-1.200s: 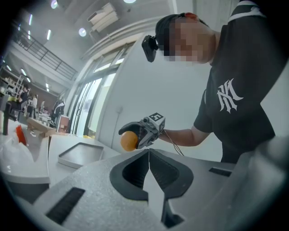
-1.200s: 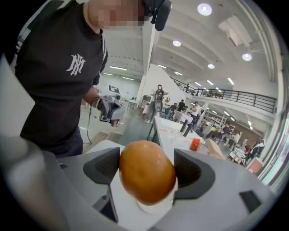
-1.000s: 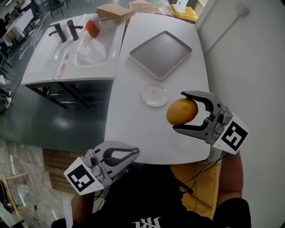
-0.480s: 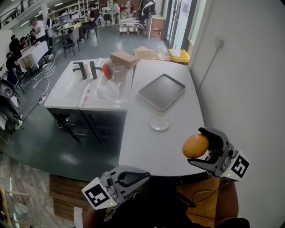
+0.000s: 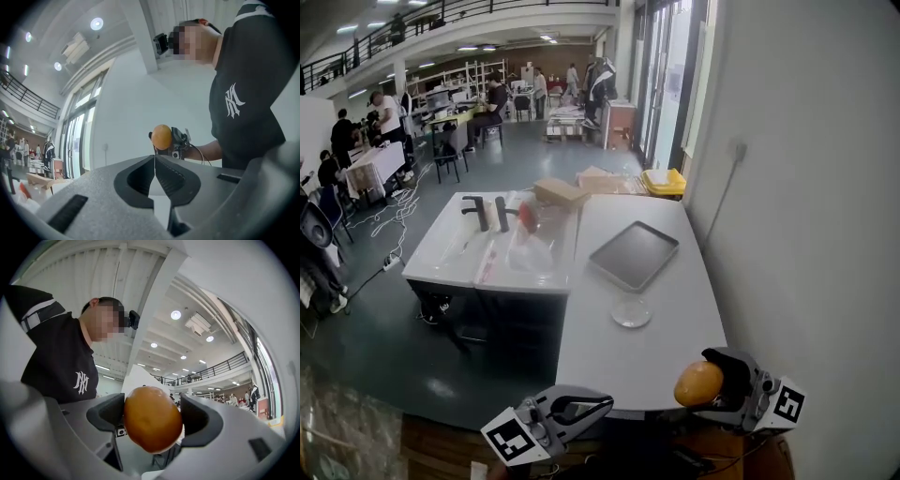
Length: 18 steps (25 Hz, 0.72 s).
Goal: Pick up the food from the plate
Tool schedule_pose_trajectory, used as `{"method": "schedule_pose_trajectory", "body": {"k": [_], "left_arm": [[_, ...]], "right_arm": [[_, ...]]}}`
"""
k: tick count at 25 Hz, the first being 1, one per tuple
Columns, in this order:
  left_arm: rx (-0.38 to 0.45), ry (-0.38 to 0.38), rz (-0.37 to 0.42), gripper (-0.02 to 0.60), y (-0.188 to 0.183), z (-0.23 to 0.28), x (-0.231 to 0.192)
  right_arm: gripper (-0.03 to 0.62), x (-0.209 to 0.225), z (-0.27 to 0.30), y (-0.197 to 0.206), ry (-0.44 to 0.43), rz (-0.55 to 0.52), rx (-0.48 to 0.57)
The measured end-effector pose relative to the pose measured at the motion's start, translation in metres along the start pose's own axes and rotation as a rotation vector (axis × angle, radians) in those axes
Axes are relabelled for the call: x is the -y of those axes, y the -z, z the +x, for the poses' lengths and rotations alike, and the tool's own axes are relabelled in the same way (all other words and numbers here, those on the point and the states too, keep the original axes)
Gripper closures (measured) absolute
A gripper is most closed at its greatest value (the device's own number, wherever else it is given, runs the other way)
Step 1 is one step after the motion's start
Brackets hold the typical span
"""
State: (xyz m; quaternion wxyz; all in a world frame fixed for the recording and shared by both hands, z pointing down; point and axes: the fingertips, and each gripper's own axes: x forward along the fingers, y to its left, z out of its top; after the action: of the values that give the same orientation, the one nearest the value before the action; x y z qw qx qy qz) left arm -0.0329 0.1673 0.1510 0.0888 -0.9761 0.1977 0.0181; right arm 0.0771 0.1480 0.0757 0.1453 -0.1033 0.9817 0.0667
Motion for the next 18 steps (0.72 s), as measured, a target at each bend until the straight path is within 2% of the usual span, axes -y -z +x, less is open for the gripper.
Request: {"method": "schedule_pose_trajectory", "body": {"k": [9,16,18], "left_arm": [[-0.012,0.002,0.033,0.575,-0.017,0.023,0.007],[-0.042,0.013,0.016,0.575,-0.008,0.062,0.029],[-0.039,0.005,-0.012,0.575,-0.006,0.070,0.037]], "right_arm": [[0.246,0.005,-0.028,-0.006,0.030,0.140,0.124],[0.246,0.014,-0.077,-0.002,0.041,0.257,0.192],[0.246,0.015,-0.088,0.001,0.039,0.279,0.208]]}}
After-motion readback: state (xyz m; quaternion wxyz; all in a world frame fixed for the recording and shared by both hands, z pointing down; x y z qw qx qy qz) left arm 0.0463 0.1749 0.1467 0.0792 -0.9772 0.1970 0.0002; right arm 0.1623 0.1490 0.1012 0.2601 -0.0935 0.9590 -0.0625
